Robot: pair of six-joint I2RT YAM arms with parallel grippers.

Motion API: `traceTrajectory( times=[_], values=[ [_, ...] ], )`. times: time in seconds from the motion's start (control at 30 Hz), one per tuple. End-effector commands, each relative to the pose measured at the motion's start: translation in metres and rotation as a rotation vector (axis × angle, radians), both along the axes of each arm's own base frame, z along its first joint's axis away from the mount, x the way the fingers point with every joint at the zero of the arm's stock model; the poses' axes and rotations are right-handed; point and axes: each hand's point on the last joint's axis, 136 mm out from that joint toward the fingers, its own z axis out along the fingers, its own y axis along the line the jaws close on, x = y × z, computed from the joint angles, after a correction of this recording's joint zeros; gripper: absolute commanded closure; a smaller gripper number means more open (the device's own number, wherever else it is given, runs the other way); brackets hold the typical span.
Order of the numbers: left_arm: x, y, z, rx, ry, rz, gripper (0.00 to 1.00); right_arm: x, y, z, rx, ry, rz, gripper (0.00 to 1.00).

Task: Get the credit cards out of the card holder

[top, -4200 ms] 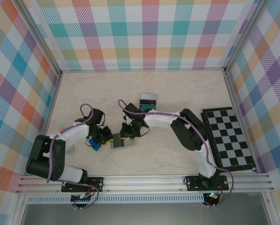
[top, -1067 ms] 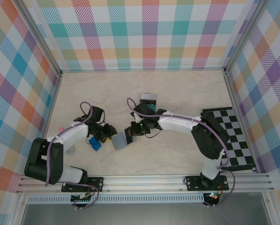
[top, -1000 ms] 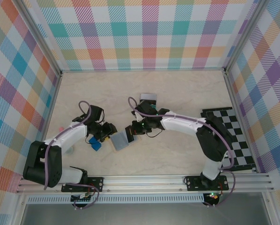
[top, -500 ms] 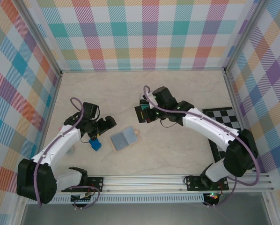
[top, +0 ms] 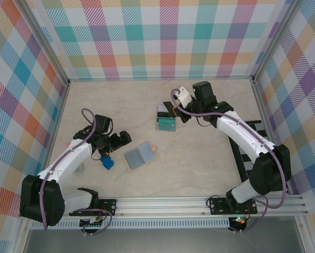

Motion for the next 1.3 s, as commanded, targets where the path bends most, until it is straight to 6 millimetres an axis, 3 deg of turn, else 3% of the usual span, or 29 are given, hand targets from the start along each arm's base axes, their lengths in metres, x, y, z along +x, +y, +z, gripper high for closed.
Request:
traceTrajectory(
  times=[0.0, 0.27, 0.6, 0.83, 1.27],
  values=[
    [0.003, -0.008, 0.013, -0.031, -0.020, -0.030, 0.00, 0.004, 0.018, 0.017, -0.034, -0.146, 0.221, 1.00],
    [0.001, -0.007, 0.013, -0.035, -0.032, -0.030, 0.00, 0.043, 0.027, -0.019, -0.193, -0.131, 0.324, 1.00],
    [-0.001, -0.010, 0.004, -0.047, -0.007, -0.035, 0.00, 0.061, 0.033, -0.076, -0.312, -0.092, 0.464, 1.00],
    [-0.006, -0.010, -0.004, -0.046, 0.025, -0.035, 0.00, 0.070, 0.035, -0.095, -0.356, -0.068, 0.506, 1.00],
    [-0.011, -0.008, -0.010, -0.041, 0.042, -0.038, 0.00, 0.071, 0.020, -0.120, -0.460, -0.020, 0.528, 1.00]
  ],
)
